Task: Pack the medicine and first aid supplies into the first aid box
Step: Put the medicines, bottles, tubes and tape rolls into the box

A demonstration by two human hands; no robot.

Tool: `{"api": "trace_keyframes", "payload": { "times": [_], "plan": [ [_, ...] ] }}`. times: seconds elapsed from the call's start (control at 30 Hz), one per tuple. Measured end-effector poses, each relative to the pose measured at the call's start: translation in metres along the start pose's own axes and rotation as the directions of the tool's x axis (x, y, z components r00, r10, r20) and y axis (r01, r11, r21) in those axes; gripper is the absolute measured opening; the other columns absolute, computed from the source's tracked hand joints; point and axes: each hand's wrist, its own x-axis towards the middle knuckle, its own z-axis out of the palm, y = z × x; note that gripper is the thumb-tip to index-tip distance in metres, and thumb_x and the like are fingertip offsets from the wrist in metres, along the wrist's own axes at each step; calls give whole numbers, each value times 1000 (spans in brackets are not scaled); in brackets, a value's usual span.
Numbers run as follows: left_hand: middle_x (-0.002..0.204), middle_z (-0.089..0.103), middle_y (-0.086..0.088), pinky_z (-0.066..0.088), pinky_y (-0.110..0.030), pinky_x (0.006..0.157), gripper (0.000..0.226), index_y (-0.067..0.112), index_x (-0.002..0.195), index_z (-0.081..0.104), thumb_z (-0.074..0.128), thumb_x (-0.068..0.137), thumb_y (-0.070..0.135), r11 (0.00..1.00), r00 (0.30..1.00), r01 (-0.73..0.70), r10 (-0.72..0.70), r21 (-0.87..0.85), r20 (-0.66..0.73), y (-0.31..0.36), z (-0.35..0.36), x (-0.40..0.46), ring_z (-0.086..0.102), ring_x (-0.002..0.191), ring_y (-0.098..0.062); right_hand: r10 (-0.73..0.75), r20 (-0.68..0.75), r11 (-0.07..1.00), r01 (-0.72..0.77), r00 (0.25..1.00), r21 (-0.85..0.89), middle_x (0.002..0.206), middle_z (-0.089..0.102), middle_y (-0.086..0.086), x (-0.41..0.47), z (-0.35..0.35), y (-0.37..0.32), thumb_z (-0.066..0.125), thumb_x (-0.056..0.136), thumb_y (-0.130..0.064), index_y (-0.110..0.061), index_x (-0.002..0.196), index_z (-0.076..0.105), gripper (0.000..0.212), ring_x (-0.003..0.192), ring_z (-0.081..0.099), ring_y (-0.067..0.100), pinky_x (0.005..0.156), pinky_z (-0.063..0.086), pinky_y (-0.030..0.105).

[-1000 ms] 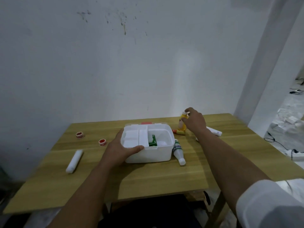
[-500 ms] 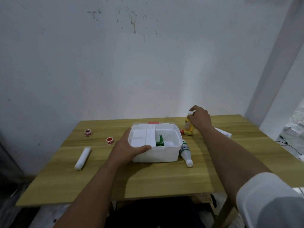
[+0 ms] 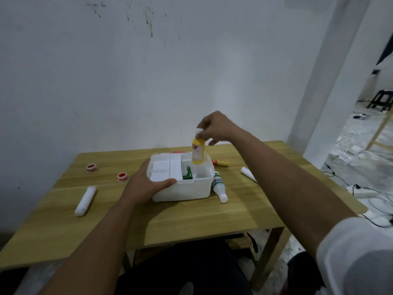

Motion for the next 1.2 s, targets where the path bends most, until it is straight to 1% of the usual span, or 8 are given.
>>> {"api": "trace_keyframes", "payload": {
  "times": [0.27, 0.47, 0.67, 0.77, 0.9, 1.0, 1.1, 1.2],
  "plan": [
    [153, 49, 6, 53, -46, 95, 130, 38, 156, 30, 75, 44, 87, 999, 1000, -7, 7, 46, 8, -4, -1, 0, 50, 131, -25, -10, 66, 936, 32, 998, -350, 106, 70, 3, -6, 58, 35, 85, 74, -11, -11, 109, 76, 36, 94, 65, 20, 73, 51, 30],
    [152, 49, 8, 50, -42, 93, 122, 38, 154, 33, 76, 49, 83, 999, 999, -34, 35, 31, -22, -5, 2, -1, 49, 132, -23, 37, 49, 995, -32, 998, -94, 105, 74, 4, -6, 31, 40, 91, 75, -23, -12, 120, 72, 51, 88, 74, 19, 56, 60, 25],
    [154, 48, 6, 50, -48, 101, 130, 36, 156, 31, 75, 45, 87, 999, 999, -18, 19, 41, -40, -6, 3, 0, 48, 135, -24, 186, -169, 978, -198, 968, -60, 101, 77, 14, -10, -18, 79, 77, 88, -15, -6, 105, 76, 18, 86, 76, 23, 70, 66, 38],
    [155, 46, 6, 49, -47, 103, 129, 36, 157, 30, 77, 47, 85, 999, 999, -10, 12, 46, -44, -8, 3, 2, 47, 136, -24, 369, 27, 917, -359, 929, -176, 97, 79, 14, -25, -20, 90, 85, 82, -18, -2, 101, 76, 26, 87, 78, 28, 76, 66, 41],
    [153, 48, 9, 50, -47, 102, 129, 37, 156, 30, 76, 46, 87, 999, 999, -6, 8, 52, -41, -10, 3, 4, 49, 134, -22, 592, 373, 803, -484, 714, -348, 97, 80, 13, -48, -4, 78, 94, 72, -32, 0, 114, 68, 59, 87, 79, 28, 79, 65, 45],
    [152, 49, 11, 50, -48, 102, 133, 37, 156, 29, 74, 44, 91, 997, 999, -1, 4, 79, -38, -11, 1, 5, 50, 134, -20, 643, 444, 765, -509, 624, -394, 104, 79, 17, -56, 21, 76, 94, 71, -35, 1, 116, 62, 66, 88, 79, 29, 77, 65, 44],
    [152, 49, 11, 51, -48, 101, 133, 37, 156, 29, 74, 44, 91, 996, 1000, 1, 2, 90, -28, -10, 0, 6, 50, 133, -20, 642, 450, 767, -517, 621, -381, 105, 77, 19, -57, 41, 77, 93, 73, -28, 5, 113, 65, 59, 94, 78, 32, 79, 65, 45],
    [151, 50, 10, 52, -46, 99, 131, 38, 156, 30, 75, 45, 90, 997, 1000, -10, 11, 70, -12, -7, -1, 3, 50, 132, -21, 611, 368, 788, -495, 701, -366, 103, 77, 23, -57, 41, 75, 90, 76, -14, 7, 112, 65, 49, 91, 78, 35, 81, 64, 50]
  ]
}}
